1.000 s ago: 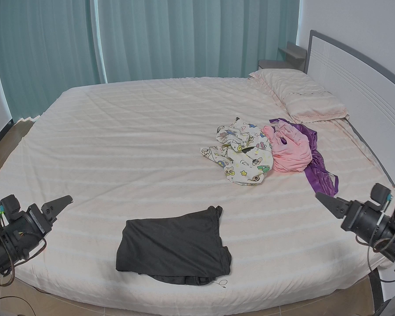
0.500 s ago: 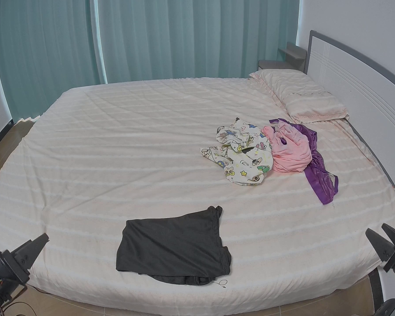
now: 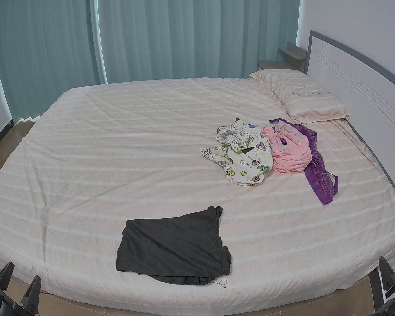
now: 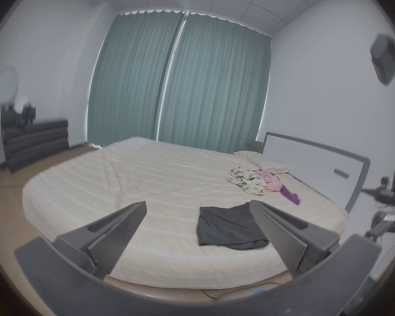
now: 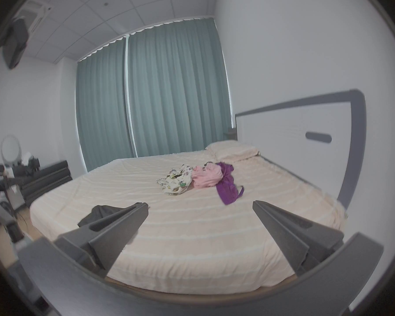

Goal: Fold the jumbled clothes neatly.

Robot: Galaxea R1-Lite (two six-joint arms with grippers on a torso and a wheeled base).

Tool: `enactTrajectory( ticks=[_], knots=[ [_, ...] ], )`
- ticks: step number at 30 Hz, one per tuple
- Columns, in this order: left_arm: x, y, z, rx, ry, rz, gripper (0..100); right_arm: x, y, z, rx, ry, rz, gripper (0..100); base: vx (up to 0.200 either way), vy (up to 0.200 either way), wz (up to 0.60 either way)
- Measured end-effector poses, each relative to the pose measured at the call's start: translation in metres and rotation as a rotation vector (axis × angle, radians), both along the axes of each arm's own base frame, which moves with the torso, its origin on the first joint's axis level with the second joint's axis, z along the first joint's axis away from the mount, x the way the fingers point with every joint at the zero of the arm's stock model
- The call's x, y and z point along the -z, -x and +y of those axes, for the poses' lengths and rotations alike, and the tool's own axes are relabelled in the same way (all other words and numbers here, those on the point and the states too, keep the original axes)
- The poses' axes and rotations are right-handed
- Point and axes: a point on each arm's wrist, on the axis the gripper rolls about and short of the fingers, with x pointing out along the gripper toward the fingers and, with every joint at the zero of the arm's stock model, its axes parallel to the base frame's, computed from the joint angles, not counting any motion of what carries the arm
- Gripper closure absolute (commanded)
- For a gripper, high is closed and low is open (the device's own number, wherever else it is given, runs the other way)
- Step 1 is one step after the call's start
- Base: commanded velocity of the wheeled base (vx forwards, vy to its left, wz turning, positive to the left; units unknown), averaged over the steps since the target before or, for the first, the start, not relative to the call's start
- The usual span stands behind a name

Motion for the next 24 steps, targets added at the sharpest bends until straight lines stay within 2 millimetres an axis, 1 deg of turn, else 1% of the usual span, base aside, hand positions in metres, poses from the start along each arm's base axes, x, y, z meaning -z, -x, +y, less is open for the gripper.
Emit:
enactTrajectory(
  ticks=[5,11,19,24],
  knots=[
    [0.006,0.001,0.002,-0.090,-0.090,-0.084,0,0.002,0.008,0.003,-0.022,0.143,-0.081,0,0.000,0.000,0.00],
    [0.011,0.001,0.003,-0.118,-0.117,-0.100,0,0.004,0.013,0.004,-0.016,0.193,-0.126,0,0.000,0.000,0.00],
    [0.012,0.001,0.003,-0.119,-0.117,-0.100,0,0.007,0.014,0.004,-0.008,0.171,-0.110,0,0.000,0.000,0.00],
    [0.012,0.001,0.003,-0.113,-0.115,-0.099,0,0.011,0.014,0.004,-0.003,0.118,-0.071,0,0.000,0.000,0.00]
  ],
)
